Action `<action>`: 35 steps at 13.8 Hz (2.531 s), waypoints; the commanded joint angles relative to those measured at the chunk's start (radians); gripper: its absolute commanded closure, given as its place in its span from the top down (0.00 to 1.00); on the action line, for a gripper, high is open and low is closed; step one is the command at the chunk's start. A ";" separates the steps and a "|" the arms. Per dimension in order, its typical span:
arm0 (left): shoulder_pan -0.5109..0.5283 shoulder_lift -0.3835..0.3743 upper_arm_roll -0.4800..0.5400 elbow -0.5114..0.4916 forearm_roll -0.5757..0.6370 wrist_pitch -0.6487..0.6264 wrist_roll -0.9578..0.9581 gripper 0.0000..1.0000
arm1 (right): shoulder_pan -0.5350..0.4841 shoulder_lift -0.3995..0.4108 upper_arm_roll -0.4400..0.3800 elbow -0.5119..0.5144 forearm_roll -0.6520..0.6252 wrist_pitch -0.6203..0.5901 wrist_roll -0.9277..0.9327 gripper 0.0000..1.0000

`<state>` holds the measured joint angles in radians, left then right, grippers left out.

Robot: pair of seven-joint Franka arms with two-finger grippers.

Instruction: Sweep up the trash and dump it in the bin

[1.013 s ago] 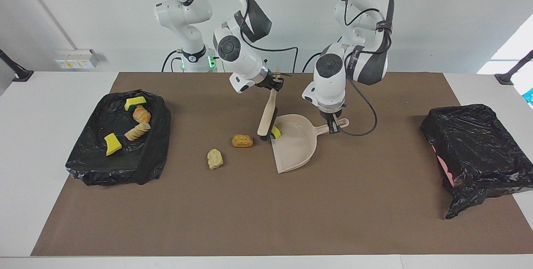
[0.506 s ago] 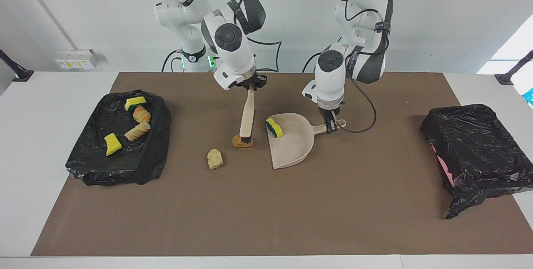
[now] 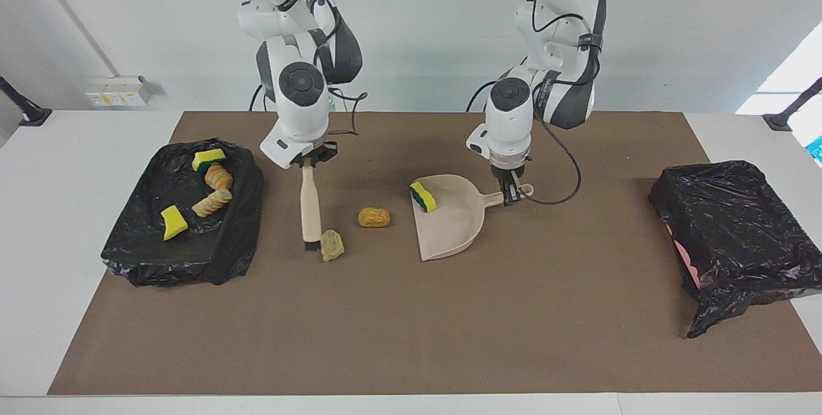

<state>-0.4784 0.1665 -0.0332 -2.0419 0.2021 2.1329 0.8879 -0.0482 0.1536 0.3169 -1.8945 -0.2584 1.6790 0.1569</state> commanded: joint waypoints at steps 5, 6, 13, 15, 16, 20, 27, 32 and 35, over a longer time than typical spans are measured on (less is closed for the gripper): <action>-0.008 -0.031 -0.002 -0.041 -0.004 0.010 -0.099 0.00 | 0.010 0.060 0.019 -0.063 0.080 0.065 0.029 0.00; -0.009 -0.031 -0.002 -0.043 -0.004 0.007 -0.101 0.00 | 0.051 0.066 0.021 -0.078 0.129 0.086 0.058 0.00; -0.012 -0.039 -0.005 -0.047 -0.004 -0.022 -0.155 0.00 | 0.228 0.073 0.021 -0.077 0.474 0.201 0.182 0.00; -0.011 -0.041 -0.007 -0.052 -0.004 -0.021 -0.155 0.00 | 0.274 0.073 0.021 -0.071 0.586 0.238 0.188 0.00; -0.011 -0.045 -0.007 -0.063 -0.004 -0.015 -0.155 0.00 | 0.286 0.073 0.021 -0.060 0.620 0.235 0.190 0.00; 0.001 -0.048 -0.007 -0.073 -0.007 0.019 -0.133 0.00 | 0.309 0.064 0.021 -0.044 0.662 0.222 0.234 0.00; 0.135 -0.007 -0.004 -0.031 -0.187 0.067 0.143 0.00 | 0.309 -0.126 0.016 -0.067 0.565 0.032 0.481 0.00; 0.245 0.005 -0.004 0.138 -0.207 -0.072 0.236 0.00 | 0.433 -0.334 0.022 -0.357 0.570 0.214 0.557 0.00; 0.303 0.013 -0.001 0.251 -0.205 -0.160 0.318 0.00 | 0.481 -0.332 0.022 -0.420 0.571 0.252 0.572 0.00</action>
<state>-0.2151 0.1603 -0.0272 -1.8782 0.0144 2.0341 1.1522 0.4212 -0.1436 0.3404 -2.2440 0.3222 1.8756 0.7152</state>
